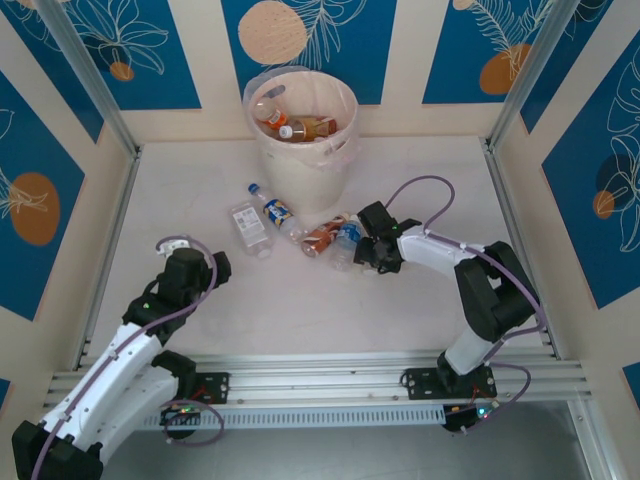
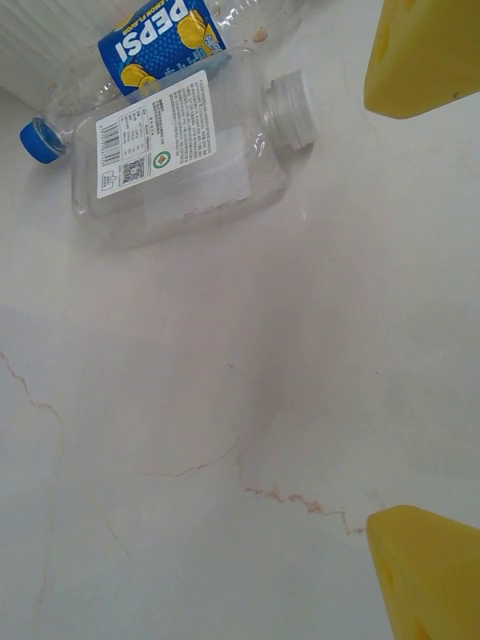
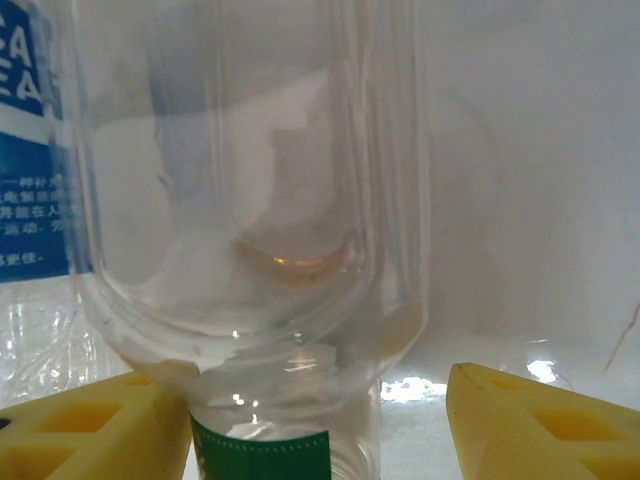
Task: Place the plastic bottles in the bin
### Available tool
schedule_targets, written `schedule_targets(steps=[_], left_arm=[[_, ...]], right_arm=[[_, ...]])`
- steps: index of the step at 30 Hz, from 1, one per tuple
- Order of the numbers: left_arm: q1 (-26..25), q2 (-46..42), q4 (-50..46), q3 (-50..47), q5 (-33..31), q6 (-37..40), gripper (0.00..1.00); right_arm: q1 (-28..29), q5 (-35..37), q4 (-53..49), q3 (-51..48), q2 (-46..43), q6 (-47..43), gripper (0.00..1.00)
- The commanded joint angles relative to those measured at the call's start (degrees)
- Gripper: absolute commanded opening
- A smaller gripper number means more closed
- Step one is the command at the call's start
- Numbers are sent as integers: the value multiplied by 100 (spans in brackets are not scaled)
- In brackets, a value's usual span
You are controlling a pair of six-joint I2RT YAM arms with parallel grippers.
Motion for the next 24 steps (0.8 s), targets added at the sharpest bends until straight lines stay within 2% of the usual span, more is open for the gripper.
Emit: schedule_targets(steps=[1,6,13,17,24], left_arm=[[-35,18,87,39,-59,-69,100],[-40,35,68,39,-73,-75,100],[-38,35,4,31,-141,-90,99],[-36,53,-19,28,-161,-90,100],[-40,44,-3,22,-149,-147,100]], right_arm=[[-30,-220,156,-60,129,-127,66],[-37,-289,281,19,394,-215,64],[-17,-252,252,73,496,-199,49],[-19,23,-16,115,247,-255,37],[-23,480,-759,589,-547,-584,28]])
